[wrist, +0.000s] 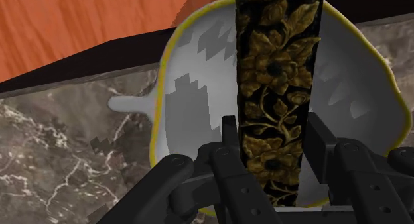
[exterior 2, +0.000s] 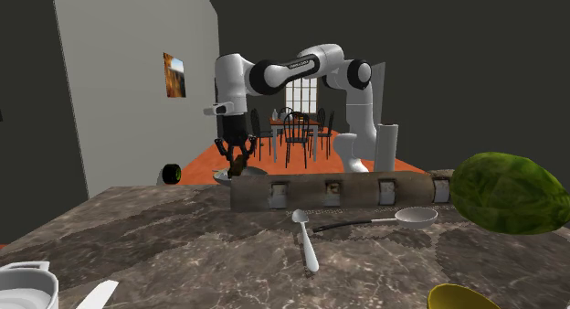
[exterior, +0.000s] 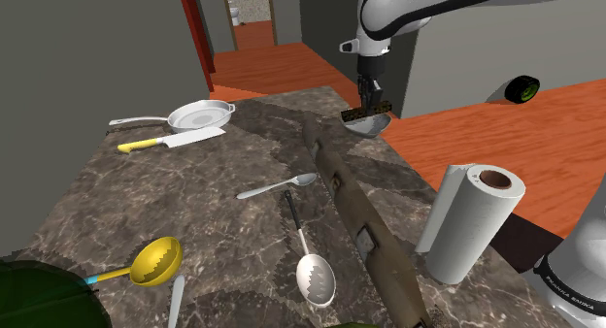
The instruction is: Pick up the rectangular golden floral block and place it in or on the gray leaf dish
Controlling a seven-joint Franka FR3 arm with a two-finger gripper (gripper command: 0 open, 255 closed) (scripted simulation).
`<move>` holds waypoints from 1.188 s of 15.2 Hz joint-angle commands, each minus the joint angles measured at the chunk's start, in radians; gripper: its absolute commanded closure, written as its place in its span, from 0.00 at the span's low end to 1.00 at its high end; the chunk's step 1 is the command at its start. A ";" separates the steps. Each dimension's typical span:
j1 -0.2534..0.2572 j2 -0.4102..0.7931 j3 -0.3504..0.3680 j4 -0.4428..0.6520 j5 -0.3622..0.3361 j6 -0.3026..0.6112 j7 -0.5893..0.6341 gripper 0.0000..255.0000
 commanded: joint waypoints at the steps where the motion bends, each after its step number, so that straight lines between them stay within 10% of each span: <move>1: 0.001 0.005 0.001 -0.024 0.002 0.029 -0.001 1.00; 8: 0.001 0.005 0.000 -0.024 0.002 0.029 -0.001 1.00; 9: 0.001 0.005 0.000 -0.025 0.002 0.030 -0.001 0.00; 18: -0.002 0.003 -0.002 0.101 0.000 -0.097 0.001 0.00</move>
